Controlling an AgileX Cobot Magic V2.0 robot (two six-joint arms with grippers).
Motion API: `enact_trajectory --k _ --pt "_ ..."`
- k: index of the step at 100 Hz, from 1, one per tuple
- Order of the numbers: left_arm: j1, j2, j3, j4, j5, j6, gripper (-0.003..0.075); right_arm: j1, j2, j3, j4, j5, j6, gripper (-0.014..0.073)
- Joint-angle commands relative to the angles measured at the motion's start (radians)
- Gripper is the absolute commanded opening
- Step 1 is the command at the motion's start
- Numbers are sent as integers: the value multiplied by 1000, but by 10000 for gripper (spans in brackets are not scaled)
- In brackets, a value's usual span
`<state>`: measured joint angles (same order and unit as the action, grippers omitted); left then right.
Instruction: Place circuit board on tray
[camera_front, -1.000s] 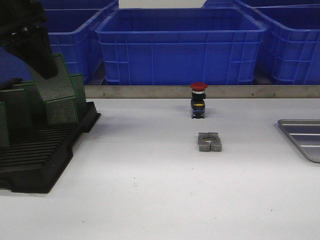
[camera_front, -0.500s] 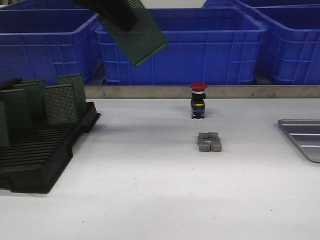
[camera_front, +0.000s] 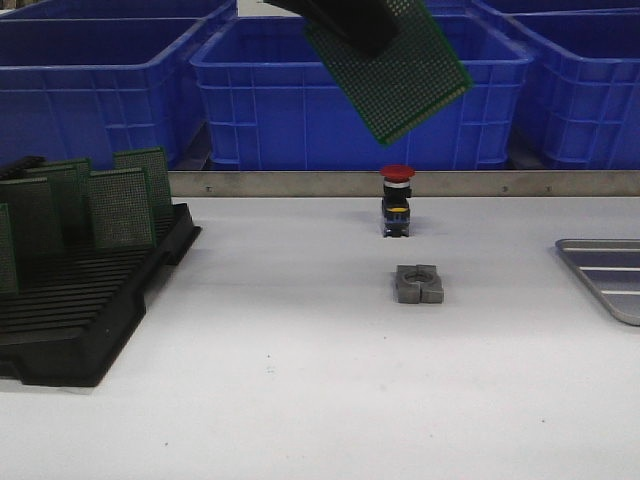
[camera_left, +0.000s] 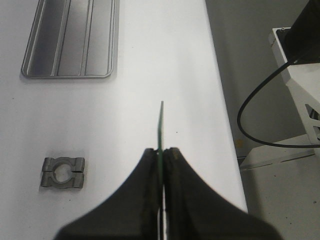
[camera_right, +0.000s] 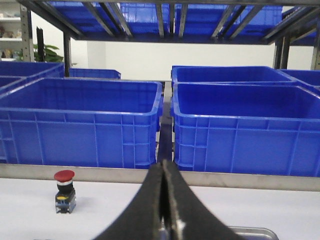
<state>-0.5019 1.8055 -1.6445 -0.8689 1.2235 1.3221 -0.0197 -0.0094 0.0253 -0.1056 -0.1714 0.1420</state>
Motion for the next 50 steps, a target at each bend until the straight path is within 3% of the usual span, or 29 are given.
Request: enact_trajectory --k 1,11,30,50 --pt "-7 -55 -34 -66 54 -7 -18 1 -14 -66 -5 -61 47 -69" --pt "-7 -55 -34 -66 54 -7 -18 1 1 -170 -5 103 97 -69" --pt "-7 -55 -34 -68 54 -7 -18 1 161 -448 -3 584 104 -69" --pt "-7 -55 -34 -68 54 -7 -18 1 379 -671 2 842 104 -69"
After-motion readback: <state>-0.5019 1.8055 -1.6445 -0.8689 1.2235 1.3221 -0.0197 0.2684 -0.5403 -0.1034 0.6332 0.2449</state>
